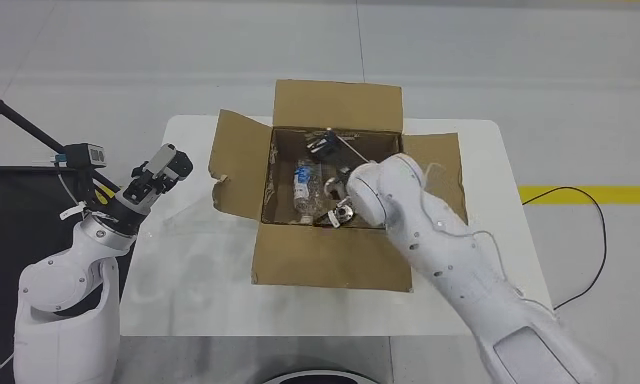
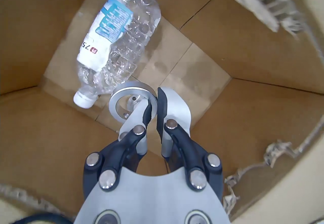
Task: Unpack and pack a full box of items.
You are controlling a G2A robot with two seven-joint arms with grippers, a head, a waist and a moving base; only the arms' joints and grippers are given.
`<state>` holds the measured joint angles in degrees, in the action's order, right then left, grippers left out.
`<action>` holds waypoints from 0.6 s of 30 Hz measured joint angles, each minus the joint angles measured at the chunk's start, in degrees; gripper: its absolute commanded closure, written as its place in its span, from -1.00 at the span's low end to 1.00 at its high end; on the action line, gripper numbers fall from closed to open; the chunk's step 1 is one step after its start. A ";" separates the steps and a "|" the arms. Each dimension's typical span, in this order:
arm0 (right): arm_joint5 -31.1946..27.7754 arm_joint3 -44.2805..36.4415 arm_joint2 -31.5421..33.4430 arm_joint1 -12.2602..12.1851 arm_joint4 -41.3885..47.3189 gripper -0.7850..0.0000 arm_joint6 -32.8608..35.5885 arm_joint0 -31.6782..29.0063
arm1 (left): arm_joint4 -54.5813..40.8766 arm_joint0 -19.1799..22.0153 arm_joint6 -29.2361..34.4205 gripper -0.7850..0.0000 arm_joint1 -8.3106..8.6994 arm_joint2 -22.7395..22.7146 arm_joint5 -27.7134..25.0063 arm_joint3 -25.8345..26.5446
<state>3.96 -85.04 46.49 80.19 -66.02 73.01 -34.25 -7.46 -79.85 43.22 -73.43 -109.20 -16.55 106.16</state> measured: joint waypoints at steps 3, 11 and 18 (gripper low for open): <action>-3.15 -8.21 4.79 -1.79 -1.91 1.00 -1.62 -5.51 | 0.00 0.00 0.00 -1.00 0.00 0.00 0.00 0.00; -9.24 -20.31 12.12 -4.01 -4.06 1.00 -4.99 -14.42 | 0.00 0.00 0.00 -1.00 0.00 0.00 0.00 0.00; -9.14 -20.17 12.04 -3.98 -4.02 1.00 -4.95 -14.32 | 0.00 0.00 0.00 -1.00 0.00 0.00 0.00 0.00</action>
<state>-5.18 -105.21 58.53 76.21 -70.04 68.06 -48.58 -7.46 -79.85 43.22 -73.43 -109.20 -16.55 106.16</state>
